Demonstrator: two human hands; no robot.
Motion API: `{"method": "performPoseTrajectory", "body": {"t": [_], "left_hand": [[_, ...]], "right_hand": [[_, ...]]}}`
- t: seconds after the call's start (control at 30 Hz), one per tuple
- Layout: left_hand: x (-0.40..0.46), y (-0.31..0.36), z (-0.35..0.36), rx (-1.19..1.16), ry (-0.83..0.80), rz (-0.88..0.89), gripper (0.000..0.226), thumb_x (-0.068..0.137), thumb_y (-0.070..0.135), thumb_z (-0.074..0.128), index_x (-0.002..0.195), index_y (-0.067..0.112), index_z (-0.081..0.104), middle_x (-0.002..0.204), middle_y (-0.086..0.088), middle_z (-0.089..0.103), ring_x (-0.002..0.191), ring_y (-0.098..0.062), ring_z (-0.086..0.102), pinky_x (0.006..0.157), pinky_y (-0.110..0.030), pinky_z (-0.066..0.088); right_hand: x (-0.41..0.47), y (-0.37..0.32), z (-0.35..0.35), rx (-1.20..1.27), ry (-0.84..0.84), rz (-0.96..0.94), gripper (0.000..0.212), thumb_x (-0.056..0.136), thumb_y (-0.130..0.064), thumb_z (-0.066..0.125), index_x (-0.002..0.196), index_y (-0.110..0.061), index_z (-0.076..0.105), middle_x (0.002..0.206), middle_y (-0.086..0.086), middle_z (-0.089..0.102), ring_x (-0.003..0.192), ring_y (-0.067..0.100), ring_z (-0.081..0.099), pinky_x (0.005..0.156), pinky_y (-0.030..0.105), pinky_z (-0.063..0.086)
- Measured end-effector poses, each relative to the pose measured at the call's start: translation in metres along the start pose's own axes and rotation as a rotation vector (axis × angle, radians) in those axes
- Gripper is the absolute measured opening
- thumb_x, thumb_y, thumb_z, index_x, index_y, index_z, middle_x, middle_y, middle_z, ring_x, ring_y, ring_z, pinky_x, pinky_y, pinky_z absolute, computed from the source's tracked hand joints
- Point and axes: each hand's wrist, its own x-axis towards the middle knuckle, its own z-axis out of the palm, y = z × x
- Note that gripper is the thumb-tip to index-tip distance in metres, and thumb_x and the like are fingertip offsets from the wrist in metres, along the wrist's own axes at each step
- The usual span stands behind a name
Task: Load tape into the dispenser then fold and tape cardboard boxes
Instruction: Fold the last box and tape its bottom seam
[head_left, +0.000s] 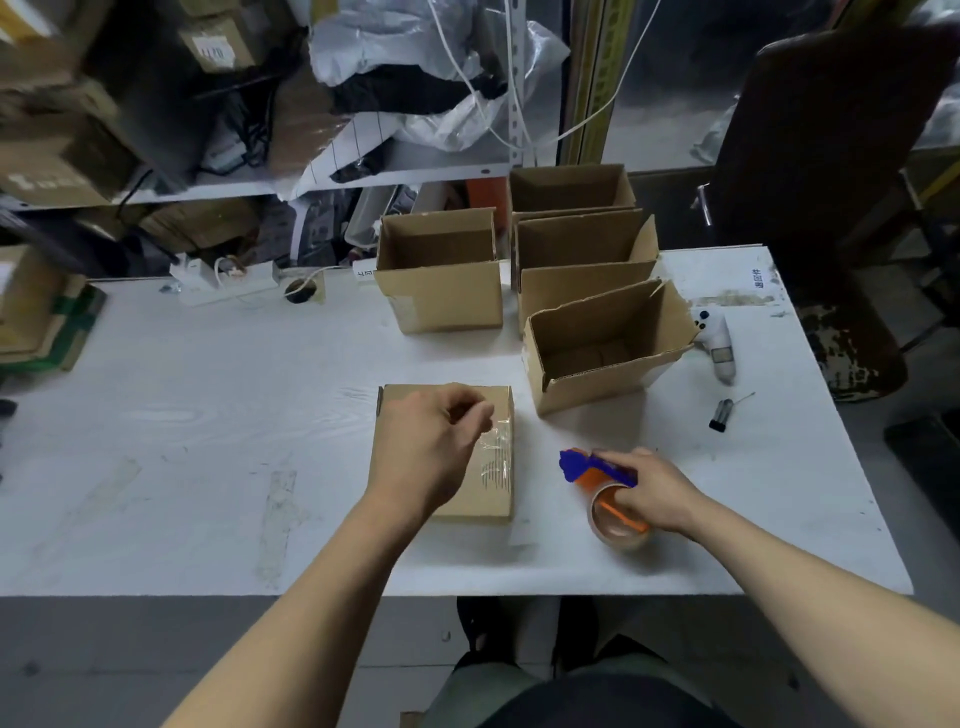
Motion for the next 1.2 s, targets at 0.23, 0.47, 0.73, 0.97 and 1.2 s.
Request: {"method": "performPoseTrajectory", "body": {"t": [0.23, 0.47, 0.73, 0.97, 1.2], "left_hand": [[-0.004, -0.003, 0.006, -0.044, -0.068, -0.059, 0.021, 0.096, 0.034, 0.069, 0.078, 0.029, 0.077, 0.072, 0.021, 0.074, 0.075, 0.002, 0.071, 0.076, -0.029, 0.059], [-0.011, -0.006, 0.006, -0.236, -0.096, -0.145, 0.019, 0.097, 0.023, 0.071, 0.08, 0.02, 0.078, 0.07, 0.01, 0.076, 0.067, 0.0, 0.07, 0.065, -0.015, 0.052], [-0.015, -0.04, 0.017, -0.314, -0.033, -0.295, 0.015, 0.095, 0.026, 0.073, 0.082, 0.019, 0.077, 0.074, 0.008, 0.078, 0.073, -0.006, 0.074, 0.071, -0.018, 0.054], [-0.032, -0.079, 0.087, 0.023, 0.064, -0.273, 0.023, 0.097, 0.045, 0.068, 0.088, 0.024, 0.072, 0.076, 0.008, 0.074, 0.077, -0.02, 0.069, 0.073, -0.039, 0.055], [-0.032, -0.101, 0.113, 0.469, 0.209, 0.115, 0.036, 0.102, 0.038, 0.051, 0.075, 0.015, 0.056, 0.06, -0.006, 0.056, 0.06, -0.031, 0.055, 0.048, -0.038, 0.039]], "right_hand": [[-0.001, -0.023, 0.0, -0.188, 0.099, -0.046, 0.054, 0.094, -0.021, 0.066, 0.147, -0.028, 0.054, 0.139, 0.002, 0.051, 0.132, 0.025, 0.044, 0.108, 0.037, 0.045], [-0.035, -0.125, -0.001, 0.82, -0.246, -0.371, 0.056, 0.09, -0.047, 0.076, 0.142, -0.039, 0.058, 0.154, -0.01, 0.052, 0.141, 0.007, 0.049, 0.115, 0.029, 0.041], [-0.016, -0.117, 0.015, 0.875, -0.257, -0.167, 0.02, 0.09, -0.011, 0.08, 0.104, 0.0, 0.071, 0.092, 0.01, 0.071, 0.087, 0.018, 0.064, 0.081, 0.033, 0.048], [-0.015, -0.089, 0.053, 0.927, -0.015, 0.064, 0.009, 0.1, -0.006, 0.066, 0.107, -0.003, 0.071, 0.082, 0.006, 0.068, 0.075, 0.012, 0.062, 0.069, 0.026, 0.05], [-0.016, -0.096, 0.094, 0.622, 0.252, 0.052, 0.014, 0.107, -0.015, 0.045, 0.111, -0.027, 0.051, 0.088, 0.002, 0.059, 0.079, 0.014, 0.055, 0.071, 0.028, 0.048]]}}
